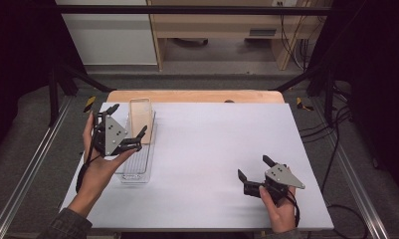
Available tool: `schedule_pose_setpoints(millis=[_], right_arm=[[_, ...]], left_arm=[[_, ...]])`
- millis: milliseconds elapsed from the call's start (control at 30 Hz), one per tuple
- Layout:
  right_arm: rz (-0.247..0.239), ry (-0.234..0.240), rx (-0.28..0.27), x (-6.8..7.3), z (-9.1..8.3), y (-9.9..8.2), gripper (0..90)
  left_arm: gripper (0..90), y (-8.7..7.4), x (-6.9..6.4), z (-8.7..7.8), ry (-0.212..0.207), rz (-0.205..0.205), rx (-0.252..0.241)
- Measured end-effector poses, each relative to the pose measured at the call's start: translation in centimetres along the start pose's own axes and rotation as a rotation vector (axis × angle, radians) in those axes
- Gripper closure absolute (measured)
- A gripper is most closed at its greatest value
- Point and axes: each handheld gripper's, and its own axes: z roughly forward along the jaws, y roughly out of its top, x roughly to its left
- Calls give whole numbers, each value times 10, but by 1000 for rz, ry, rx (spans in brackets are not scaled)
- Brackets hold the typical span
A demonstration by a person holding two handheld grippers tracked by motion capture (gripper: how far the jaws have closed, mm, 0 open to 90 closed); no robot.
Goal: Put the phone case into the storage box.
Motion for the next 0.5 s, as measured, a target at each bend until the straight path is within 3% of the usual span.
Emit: schedule_pose_setpoints(millis=[500], right_arm=[[-8, -2, 4, 1, 0, 0, 29]], left_arm=[[38, -10, 5, -15, 31, -16, -12]])
